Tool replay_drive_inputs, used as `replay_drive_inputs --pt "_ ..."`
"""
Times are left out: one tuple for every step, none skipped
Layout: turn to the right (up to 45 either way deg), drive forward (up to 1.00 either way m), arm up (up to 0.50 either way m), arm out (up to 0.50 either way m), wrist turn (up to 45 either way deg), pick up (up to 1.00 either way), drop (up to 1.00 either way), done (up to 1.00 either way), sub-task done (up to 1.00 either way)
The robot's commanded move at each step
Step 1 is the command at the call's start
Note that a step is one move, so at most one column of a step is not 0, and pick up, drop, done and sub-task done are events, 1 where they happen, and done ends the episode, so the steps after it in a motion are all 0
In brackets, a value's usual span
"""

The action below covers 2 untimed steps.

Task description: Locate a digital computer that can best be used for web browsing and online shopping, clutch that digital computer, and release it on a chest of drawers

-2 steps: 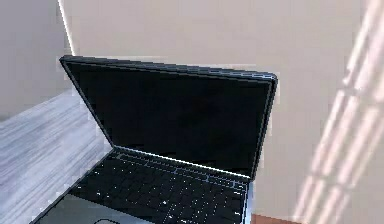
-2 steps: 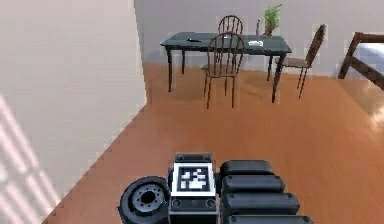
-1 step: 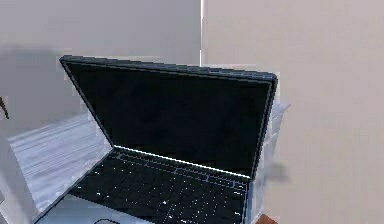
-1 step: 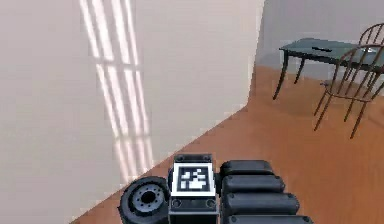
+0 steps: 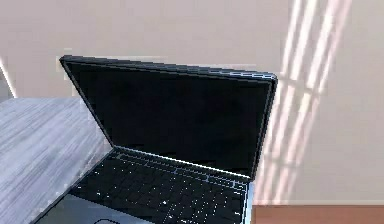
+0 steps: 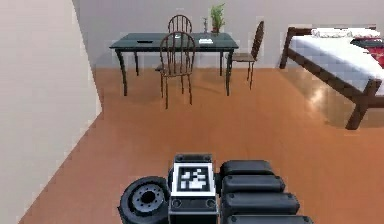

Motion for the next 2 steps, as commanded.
replay_drive_inputs --pt "45.0 0.0 0.0 0.0 0.0 0.0 0.0 0.0 0.0" --pt "9.0 0.0 0.0 0.0 0.0 0.0 0.0 0.0 0.0"
